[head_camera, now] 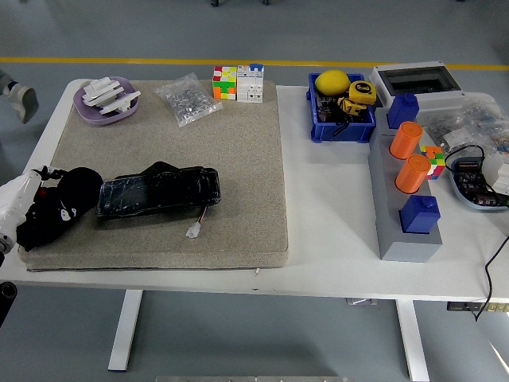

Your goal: Pick the rag up,wipe the panel,place it on the desk

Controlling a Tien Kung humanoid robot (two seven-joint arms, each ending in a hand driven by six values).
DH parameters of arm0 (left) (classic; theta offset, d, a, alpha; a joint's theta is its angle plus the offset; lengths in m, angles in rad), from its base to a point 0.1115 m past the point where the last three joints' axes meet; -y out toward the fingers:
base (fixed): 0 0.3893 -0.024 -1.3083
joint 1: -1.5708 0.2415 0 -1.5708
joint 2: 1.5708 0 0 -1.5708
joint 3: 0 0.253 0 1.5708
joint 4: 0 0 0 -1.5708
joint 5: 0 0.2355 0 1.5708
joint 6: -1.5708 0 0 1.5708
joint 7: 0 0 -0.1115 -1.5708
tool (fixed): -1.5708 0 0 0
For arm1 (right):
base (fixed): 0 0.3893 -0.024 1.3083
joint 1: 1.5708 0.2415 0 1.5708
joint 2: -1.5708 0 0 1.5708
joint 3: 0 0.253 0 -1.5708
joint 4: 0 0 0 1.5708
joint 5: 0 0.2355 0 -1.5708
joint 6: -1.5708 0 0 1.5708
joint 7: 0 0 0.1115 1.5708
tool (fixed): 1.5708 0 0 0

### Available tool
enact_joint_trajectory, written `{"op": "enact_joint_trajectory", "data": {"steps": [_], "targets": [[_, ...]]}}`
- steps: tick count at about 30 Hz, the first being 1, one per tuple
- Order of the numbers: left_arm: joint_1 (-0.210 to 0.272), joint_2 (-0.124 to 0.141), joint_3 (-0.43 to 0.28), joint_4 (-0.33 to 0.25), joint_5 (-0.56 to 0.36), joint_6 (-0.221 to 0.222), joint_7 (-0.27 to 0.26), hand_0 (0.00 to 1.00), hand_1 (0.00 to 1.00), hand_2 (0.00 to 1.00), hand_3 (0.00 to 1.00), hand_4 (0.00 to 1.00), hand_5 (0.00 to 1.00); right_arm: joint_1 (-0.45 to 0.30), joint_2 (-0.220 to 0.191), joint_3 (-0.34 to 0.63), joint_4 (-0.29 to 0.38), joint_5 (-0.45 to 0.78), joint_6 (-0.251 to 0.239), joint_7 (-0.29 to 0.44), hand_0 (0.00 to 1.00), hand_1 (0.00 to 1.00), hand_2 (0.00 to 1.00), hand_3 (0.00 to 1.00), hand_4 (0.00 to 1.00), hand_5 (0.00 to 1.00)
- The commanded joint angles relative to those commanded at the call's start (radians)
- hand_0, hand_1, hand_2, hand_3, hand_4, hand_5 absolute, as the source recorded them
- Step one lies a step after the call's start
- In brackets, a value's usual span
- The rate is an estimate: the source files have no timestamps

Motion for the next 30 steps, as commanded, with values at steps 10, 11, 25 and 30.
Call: {"op": "enact_joint_trajectory", "data": {"steps": [10,11,25,30], "targets": [[0.073,0.016,-0.078,-0.138,-0.073,-0.005,-0.033,0.775,0.793,0.766,0.773,0.998,0.415,-0.008,-0.008,-0.033,0.000,0.009,0.001,-0.006,0.787,0.681,0.688,0.615,0.991,0.468],[0.079,0.016,-0.087,-0.142,-0.092,-0.005,-0.043,0.775,0.793,0.766,0.773,0.998,0.415,-0.010,-0.008,-0.036,0.000,0.009,0.001,-0.006,0.787,0.681,0.688,0.615,0.991,0.468],[0.104,0.013,-0.173,-0.167,-0.314,0.015,-0.146,0.768,0.785,0.755,0.763,0.998,0.426,-0.017,-0.004,-0.115,0.000,0.048,0.023,-0.025,0.791,0.682,0.689,0.615,0.991,0.468],[0.120,0.010,-0.209,-0.178,-0.305,0.017,-0.148,0.768,0.785,0.754,0.761,0.998,0.437,-0.015,-0.011,-0.161,0.000,0.095,0.022,-0.026,0.794,0.686,0.690,0.615,0.990,0.468]]}}
